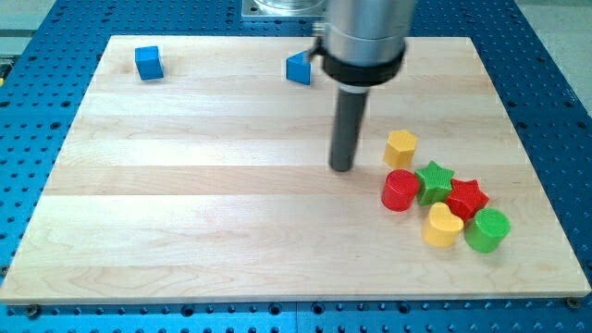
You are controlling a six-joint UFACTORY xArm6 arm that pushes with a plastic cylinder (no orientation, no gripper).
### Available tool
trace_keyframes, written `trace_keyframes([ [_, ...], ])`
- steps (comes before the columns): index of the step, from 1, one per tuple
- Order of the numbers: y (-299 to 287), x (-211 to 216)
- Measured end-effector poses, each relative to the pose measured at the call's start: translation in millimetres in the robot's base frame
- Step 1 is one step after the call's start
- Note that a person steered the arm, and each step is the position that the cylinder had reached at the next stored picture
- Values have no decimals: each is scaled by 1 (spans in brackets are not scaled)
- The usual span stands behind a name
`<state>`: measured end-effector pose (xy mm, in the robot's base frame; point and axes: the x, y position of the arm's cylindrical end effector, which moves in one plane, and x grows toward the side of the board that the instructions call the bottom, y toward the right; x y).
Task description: Slide the hexagon into the group of blocks
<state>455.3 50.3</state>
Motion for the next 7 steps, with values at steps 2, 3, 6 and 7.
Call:
trace_keyframes([
  [2,88,-42],
  [3,120,-18],
  [6,74,-44],
  [7,90,11],
])
